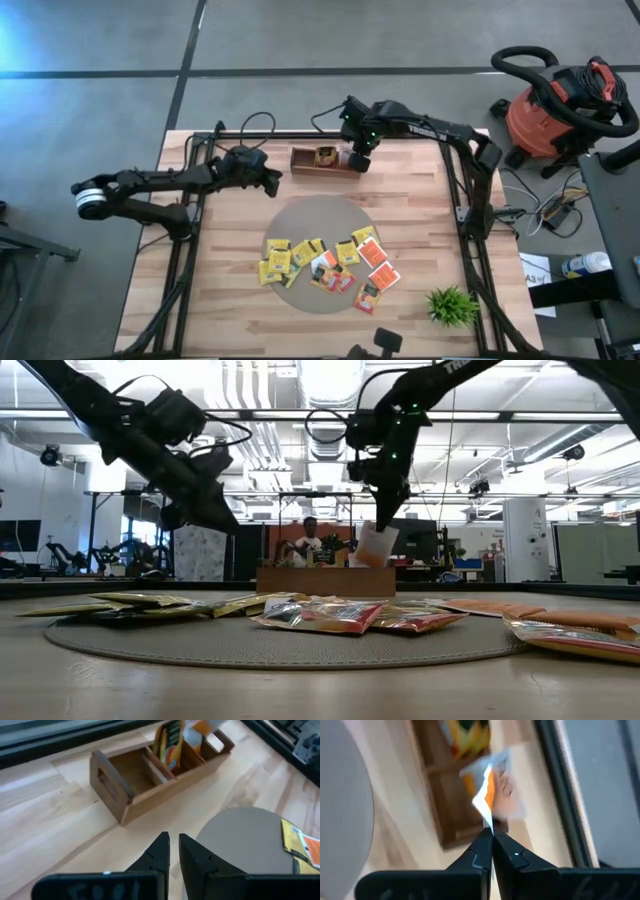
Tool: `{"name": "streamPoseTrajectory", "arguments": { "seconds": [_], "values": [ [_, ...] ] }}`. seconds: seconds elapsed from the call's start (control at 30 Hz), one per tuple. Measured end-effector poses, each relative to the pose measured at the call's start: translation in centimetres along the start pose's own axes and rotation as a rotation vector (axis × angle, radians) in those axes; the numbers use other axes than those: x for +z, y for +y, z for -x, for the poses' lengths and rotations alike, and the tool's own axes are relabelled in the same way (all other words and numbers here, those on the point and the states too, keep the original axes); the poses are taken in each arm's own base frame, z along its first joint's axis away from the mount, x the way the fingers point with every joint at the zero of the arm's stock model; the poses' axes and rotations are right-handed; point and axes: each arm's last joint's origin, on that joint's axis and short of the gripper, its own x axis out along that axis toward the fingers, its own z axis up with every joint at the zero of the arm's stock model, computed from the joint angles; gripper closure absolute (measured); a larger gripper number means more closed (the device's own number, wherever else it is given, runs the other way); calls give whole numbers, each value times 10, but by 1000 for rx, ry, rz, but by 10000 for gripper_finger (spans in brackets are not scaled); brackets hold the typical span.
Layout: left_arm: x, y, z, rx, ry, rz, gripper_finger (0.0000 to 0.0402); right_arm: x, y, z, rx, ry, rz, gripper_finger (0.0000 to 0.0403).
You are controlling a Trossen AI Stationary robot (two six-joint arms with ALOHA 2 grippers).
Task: Pick & Place Tea
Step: Put the white tea bag into the right compartment of the wooden organizer
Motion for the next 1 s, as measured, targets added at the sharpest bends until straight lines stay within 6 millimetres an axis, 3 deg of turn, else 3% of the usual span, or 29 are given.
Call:
{"name": "streamPoseTrajectory", "arguments": {
  "seconds": [0.17,0.57,1.0],
  "values": [
    [2,1,-4,11,4,21,367,9,2,1,96,70,76,394],
    [-1,3,-10,35,32,50,367,39,2,-29,102,203,158,394],
    [1,2,-10,23,7,33,367,41,12,-2,78,256,44,394]
  ]
}}
